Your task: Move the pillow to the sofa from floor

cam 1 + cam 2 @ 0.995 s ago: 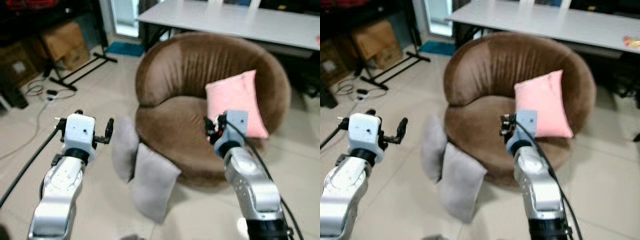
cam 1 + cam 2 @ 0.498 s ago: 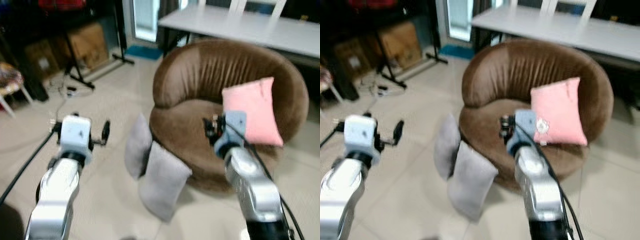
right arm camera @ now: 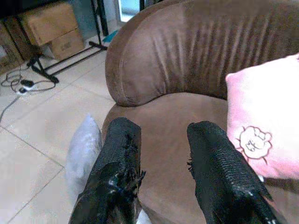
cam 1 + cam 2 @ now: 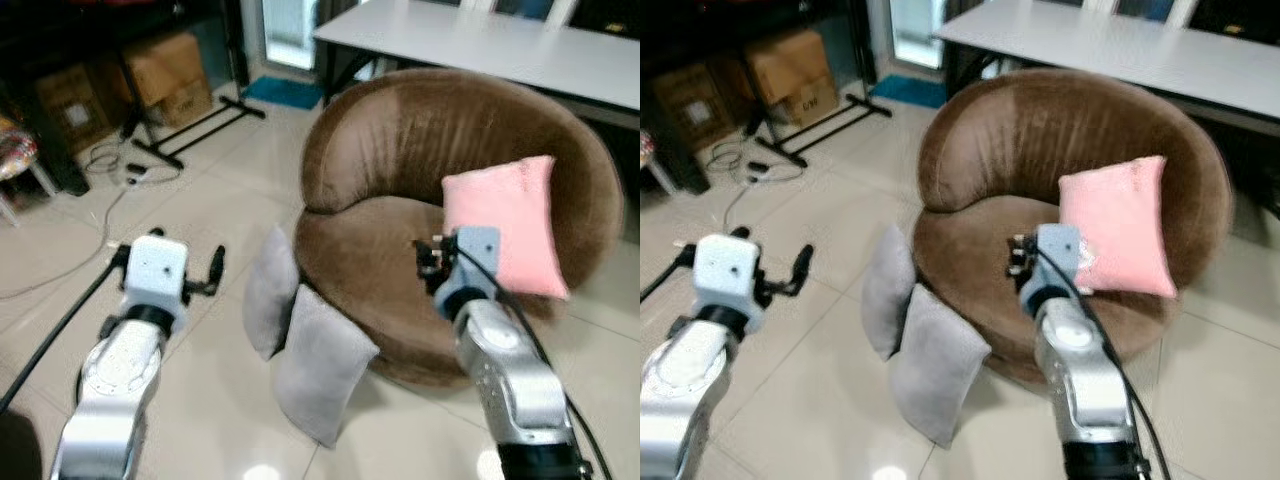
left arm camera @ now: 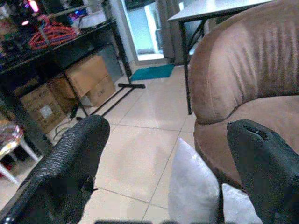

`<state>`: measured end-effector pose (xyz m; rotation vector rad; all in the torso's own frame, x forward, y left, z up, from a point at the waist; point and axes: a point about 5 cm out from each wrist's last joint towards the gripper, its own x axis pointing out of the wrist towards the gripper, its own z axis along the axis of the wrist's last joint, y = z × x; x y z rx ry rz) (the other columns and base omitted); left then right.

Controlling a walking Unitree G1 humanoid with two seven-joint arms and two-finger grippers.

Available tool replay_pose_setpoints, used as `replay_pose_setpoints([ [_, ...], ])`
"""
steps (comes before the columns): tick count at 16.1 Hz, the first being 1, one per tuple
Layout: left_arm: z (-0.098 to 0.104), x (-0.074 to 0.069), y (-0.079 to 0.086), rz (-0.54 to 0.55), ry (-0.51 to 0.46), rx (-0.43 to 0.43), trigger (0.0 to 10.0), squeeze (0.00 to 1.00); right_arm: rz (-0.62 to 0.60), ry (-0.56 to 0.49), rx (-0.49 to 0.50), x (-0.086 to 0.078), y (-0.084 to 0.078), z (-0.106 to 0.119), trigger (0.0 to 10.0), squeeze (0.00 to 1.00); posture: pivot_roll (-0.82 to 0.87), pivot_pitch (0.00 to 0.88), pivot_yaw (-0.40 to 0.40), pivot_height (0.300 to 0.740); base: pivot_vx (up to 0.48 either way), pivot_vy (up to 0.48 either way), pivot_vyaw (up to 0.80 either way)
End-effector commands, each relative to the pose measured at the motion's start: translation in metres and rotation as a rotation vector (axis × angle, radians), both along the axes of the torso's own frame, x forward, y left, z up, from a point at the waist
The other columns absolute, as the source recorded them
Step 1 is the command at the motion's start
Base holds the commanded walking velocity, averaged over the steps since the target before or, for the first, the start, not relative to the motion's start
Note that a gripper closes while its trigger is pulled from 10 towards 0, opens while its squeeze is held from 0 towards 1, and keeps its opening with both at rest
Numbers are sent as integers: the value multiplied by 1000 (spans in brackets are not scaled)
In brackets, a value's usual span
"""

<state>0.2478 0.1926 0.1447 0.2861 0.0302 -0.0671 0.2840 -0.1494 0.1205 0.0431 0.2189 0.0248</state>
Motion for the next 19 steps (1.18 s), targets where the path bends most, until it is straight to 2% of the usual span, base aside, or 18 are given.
replay_pose_setpoints([
  [1,0,-1,2,0,4,6,10000,0,7,-16,-5,2,3,4,10000,0,-22,0,-7,740,270,0,800],
  [7,1,-1,2,-1,1,5,10000,0,-6,-15,-2,1,3,3,10000,0,-21,0,-6,740,273,0,0],
  [9,1,-1,3,-3,1,5,10000,0,30,-19,-13,1,6,3,10000,0,-21,0,-5,740,274,0,0],
  [11,1,-1,2,-5,1,5,10000,0,41,-20,-14,0,9,3,10000,0,-20,0,-3,740,272,0,800],
  [12,1,-1,2,-6,1,6,10000,0,34,-18,-10,0,8,3,10000,0,-20,0,-3,740,274,0,800],
  [19,2,1,3,-4,-8,18,10000,0,-27,-40,32,-1,1,4,10000,0,-26,0,5,740,270,0,0],
])
